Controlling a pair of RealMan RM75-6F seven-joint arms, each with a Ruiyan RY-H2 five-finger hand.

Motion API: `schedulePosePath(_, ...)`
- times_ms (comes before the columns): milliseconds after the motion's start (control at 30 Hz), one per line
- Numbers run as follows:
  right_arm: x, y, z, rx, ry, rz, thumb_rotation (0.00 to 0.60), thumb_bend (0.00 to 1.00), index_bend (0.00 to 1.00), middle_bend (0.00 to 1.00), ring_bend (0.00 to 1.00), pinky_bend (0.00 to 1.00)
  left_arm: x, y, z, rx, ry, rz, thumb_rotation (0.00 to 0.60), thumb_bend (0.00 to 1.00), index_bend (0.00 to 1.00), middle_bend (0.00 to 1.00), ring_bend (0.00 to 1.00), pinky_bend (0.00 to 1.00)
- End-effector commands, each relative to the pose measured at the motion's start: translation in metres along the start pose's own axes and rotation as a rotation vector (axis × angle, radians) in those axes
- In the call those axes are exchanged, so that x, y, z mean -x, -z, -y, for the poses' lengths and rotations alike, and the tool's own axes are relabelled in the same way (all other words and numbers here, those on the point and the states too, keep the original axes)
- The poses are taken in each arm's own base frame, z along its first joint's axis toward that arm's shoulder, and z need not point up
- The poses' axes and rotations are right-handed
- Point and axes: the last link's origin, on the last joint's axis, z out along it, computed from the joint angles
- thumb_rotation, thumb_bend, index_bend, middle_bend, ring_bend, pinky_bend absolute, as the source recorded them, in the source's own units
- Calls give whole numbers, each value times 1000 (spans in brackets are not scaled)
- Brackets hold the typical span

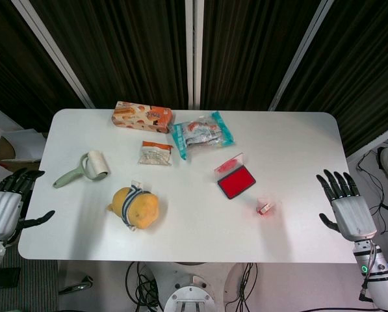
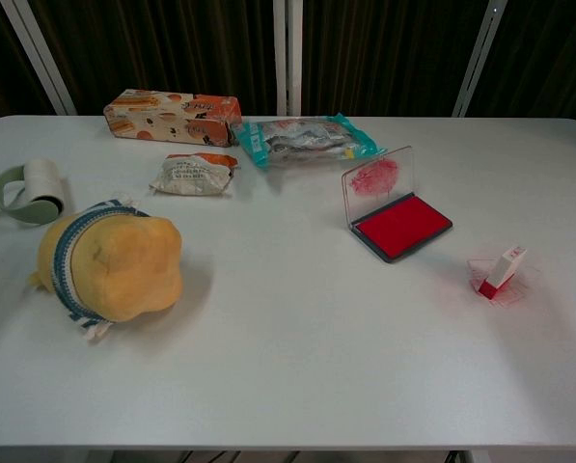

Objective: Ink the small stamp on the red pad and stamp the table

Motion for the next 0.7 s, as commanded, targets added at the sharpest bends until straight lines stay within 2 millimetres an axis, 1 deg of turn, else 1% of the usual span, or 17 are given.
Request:
schedulePosePath(33,-1,1,-2,6,-1,-3,600,125,0,0,0,0,0,0,-1,-1,2,-1,491,124,162,189,118,210)
schedulePosePath(133,1,2,-3,9,-5,5,600,125,0,0,0,0,3,1,-2,2,3,12,492,124,162,189,118,210)
schedulePosePath(300,3,4,-2,3,5,16,600,125,0,0,0,0,-2,0,-1,4,-1,-1,490,124,162,189,118,210)
schedulePosePath(500,13,0,1,-26,41,79,600,126,0,0,0,0,4,0,1,-2,3,21,493,123,162,189,118,210)
schedulePosePath(567,17,-3,4,-45,66,96,600,127,0,0,0,0,5,0,2,-4,7,18,493,123,162,189,118,210)
schedulePosePath(700,28,-11,15,-113,129,134,600,131,0,0,0,0,7,1,3,-4,6,20,493,123,162,189,118,210)
